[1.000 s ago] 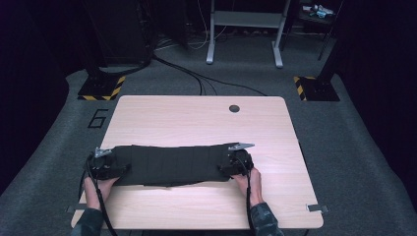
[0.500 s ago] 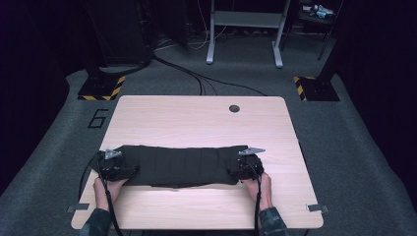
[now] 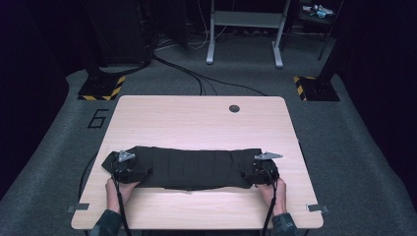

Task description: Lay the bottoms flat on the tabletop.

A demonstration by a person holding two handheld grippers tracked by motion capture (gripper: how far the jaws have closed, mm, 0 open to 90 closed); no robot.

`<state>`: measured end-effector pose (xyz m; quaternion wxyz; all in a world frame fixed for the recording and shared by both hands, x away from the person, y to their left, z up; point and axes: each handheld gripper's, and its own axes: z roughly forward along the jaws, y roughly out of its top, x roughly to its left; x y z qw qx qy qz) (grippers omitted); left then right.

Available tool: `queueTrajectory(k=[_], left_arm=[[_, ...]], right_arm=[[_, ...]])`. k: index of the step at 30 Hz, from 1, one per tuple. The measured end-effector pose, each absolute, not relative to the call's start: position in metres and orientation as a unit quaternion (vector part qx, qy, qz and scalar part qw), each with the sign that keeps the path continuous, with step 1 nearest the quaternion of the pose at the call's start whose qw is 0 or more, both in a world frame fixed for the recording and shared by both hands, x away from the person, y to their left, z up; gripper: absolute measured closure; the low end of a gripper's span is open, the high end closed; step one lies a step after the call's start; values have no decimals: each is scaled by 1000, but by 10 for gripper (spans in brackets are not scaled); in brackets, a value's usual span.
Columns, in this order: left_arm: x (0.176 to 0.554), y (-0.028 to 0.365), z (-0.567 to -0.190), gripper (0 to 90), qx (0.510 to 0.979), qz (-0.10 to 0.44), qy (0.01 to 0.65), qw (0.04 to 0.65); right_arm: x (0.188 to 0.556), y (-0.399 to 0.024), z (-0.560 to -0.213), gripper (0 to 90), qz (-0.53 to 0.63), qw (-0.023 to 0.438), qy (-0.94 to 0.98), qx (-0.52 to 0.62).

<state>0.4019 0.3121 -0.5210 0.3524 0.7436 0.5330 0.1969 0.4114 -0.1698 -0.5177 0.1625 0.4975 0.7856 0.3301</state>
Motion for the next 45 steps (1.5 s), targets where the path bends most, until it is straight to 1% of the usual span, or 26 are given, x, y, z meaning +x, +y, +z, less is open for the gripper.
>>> queueTrajectory(k=[1,3,4,8,11,14,18,19,21,24,26,33,39,45], left_arm=[[400,309,-521,185,745,197,531,352],[396,304,-523,185,743,203,528,357],[393,303,-522,185,750,197,523,352],[385,297,-524,185,752,200,517,358],[378,293,-525,186,751,201,514,362],[372,290,-525,186,750,203,513,364],[370,291,-526,184,750,207,503,376],[369,294,-525,183,752,204,499,379],[367,298,-522,164,746,205,501,388],[361,305,-516,153,734,219,505,397],[355,310,-512,152,732,219,506,400],[331,314,-513,152,736,217,500,401],[314,315,-515,155,733,217,502,403],[305,317,-519,158,735,224,504,395]], right_arm=[[411,-173,-518,180,332,168,785,495],[409,-177,-518,181,334,166,785,494],[408,-180,-518,181,333,166,784,498],[402,-189,-519,183,336,166,783,496],[400,-195,-520,186,338,174,786,487],[395,-198,-520,187,341,170,781,495],[394,-202,-520,187,347,169,779,494],[394,-201,-519,187,349,162,776,500],[392,-202,-514,187,364,163,766,505],[383,-202,-507,188,374,174,759,504],[376,-201,-504,187,375,179,760,499],[347,-202,-499,191,395,187,752,494],[330,-193,-498,219,392,189,764,476],[329,-183,-504,290,383,186,772,472]])
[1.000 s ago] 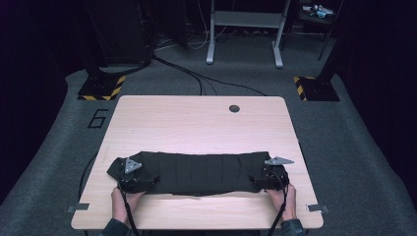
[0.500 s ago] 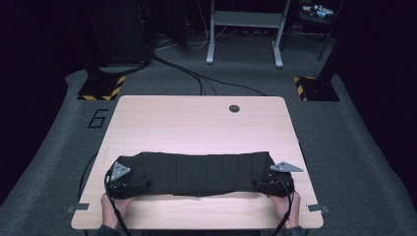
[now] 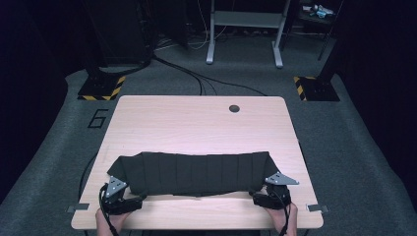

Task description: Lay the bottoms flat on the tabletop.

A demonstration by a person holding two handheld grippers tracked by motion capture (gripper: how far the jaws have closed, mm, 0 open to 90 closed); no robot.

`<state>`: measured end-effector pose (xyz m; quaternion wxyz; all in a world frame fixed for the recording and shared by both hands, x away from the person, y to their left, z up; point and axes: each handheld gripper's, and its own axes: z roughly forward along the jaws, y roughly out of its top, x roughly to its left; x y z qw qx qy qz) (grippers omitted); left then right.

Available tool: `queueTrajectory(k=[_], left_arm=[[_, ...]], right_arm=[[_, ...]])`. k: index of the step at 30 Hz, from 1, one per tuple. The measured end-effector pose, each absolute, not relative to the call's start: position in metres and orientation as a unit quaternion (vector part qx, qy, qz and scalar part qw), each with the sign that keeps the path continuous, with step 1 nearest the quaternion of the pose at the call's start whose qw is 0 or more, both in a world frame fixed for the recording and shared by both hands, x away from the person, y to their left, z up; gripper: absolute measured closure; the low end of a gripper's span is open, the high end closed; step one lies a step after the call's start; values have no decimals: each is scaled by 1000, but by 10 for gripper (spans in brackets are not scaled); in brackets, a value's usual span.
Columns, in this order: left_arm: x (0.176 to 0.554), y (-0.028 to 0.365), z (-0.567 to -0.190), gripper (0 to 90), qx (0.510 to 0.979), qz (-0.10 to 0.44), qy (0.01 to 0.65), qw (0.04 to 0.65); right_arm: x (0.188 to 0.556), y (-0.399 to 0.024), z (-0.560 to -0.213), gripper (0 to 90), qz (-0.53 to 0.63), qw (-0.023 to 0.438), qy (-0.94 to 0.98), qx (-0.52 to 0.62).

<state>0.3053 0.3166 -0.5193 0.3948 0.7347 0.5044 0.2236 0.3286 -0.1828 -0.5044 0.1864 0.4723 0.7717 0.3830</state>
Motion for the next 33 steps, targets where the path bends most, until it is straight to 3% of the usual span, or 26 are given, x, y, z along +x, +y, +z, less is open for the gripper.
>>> queueTrajectory(k=[5,11,16,20,25,33], left_arm=[[303,318,-525,222,741,216,504,388],[301,313,-524,482,747,228,492,385],[303,308,-526,759,755,240,484,371],[304,308,-523,807,760,239,478,369],[303,310,-522,816,754,237,480,382],[303,313,-517,826,753,232,476,390]], right_arm=[[329,-180,-510,368,378,187,775,471],[327,-178,-512,488,369,190,780,468],[326,-179,-512,643,371,200,778,465],[324,-177,-510,673,371,208,778,462],[324,-178,-506,586,380,213,769,468],[319,-178,-499,662,389,231,765,458]])
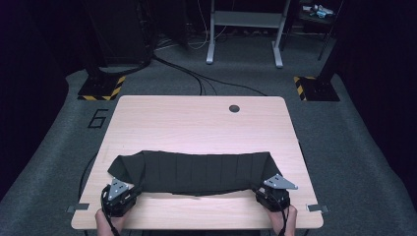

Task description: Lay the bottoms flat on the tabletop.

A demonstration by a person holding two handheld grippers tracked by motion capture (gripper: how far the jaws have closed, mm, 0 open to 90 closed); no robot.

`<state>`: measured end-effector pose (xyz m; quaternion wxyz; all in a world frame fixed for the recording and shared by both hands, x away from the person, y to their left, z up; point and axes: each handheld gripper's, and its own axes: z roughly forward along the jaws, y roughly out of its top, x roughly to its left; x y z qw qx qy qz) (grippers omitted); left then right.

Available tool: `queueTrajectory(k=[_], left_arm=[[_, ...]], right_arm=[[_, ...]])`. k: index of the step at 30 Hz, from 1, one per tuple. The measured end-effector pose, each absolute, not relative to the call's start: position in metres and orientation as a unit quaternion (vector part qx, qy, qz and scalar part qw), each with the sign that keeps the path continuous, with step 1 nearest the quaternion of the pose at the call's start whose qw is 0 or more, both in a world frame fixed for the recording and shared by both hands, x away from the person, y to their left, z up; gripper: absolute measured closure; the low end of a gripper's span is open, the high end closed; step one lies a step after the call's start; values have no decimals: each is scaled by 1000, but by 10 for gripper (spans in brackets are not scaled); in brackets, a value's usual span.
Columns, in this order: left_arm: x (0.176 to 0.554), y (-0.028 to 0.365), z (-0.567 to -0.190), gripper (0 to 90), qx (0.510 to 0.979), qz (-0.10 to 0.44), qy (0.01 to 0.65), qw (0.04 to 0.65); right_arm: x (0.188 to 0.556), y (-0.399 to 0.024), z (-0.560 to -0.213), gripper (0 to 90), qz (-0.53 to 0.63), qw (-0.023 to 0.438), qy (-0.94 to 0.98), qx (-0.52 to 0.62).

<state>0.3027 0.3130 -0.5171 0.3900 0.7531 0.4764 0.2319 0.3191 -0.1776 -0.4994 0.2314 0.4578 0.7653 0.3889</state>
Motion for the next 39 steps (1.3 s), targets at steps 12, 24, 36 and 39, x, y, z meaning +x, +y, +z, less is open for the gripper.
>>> queueTrajectory(k=[12,24,36,39], left_arm=[[305,314,-508,837,752,234,468,401],[309,316,-496,841,751,239,460,409],[324,315,-474,841,763,254,440,401],[330,315,-469,841,764,255,437,400]], right_arm=[[323,-178,-488,658,393,229,764,458],[326,-179,-477,727,408,235,757,453],[341,-179,-457,733,411,235,757,451],[348,-180,-452,736,408,232,759,451]])
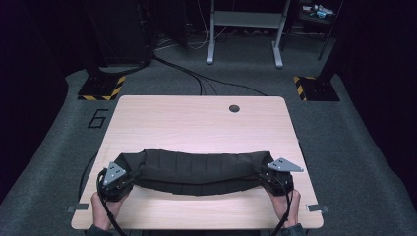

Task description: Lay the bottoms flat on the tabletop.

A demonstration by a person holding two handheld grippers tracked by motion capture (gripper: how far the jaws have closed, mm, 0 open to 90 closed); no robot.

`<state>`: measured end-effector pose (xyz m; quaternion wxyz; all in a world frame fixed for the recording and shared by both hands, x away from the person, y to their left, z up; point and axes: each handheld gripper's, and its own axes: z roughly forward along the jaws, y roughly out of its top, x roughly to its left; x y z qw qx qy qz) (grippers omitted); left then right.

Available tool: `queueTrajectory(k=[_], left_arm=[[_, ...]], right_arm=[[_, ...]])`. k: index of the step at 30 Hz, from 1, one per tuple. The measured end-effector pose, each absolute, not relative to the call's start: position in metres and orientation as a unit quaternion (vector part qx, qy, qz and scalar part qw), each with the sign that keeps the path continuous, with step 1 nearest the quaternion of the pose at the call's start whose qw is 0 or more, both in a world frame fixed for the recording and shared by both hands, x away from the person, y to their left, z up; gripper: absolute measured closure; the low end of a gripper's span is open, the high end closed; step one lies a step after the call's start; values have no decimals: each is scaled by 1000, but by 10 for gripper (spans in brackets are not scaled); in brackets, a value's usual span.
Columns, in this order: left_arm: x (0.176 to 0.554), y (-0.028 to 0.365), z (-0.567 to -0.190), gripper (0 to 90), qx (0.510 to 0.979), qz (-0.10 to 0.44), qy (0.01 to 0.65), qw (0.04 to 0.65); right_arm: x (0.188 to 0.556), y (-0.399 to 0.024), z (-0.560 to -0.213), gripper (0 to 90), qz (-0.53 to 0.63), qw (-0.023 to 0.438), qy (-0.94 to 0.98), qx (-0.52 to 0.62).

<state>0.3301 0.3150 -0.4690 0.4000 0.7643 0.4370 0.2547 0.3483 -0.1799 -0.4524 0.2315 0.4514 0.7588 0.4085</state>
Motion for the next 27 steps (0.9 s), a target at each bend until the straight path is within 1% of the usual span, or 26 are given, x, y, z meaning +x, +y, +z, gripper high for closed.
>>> queueTrajectory(k=[7,12,13,15,16,18,23,25,26,27], left_arm=[[348,314,-455,841,771,259,427,396],[365,313,-445,840,778,256,418,393],[369,314,-443,840,782,254,415,391],[377,313,-439,840,784,252,411,390],[381,313,-437,840,786,250,411,389],[389,313,-435,840,786,246,412,390],[417,311,-430,838,785,246,418,385],[429,310,-428,836,787,244,423,377],[436,310,-428,828,785,242,427,378],[443,310,-429,828,785,239,432,375]], right_arm=[[365,-180,-441,740,405,226,761,454],[385,-180,-431,740,397,215,765,459],[394,-180,-428,740,393,211,766,463],[399,-181,-427,740,391,209,766,465],[409,-181,-426,740,388,204,766,470],[414,-181,-425,739,387,203,765,473],[445,-181,-422,734,372,195,768,483],[459,-179,-422,731,365,192,769,488],[472,-177,-422,725,363,192,767,493],[472,-177,-422,725,363,192,767,493]])
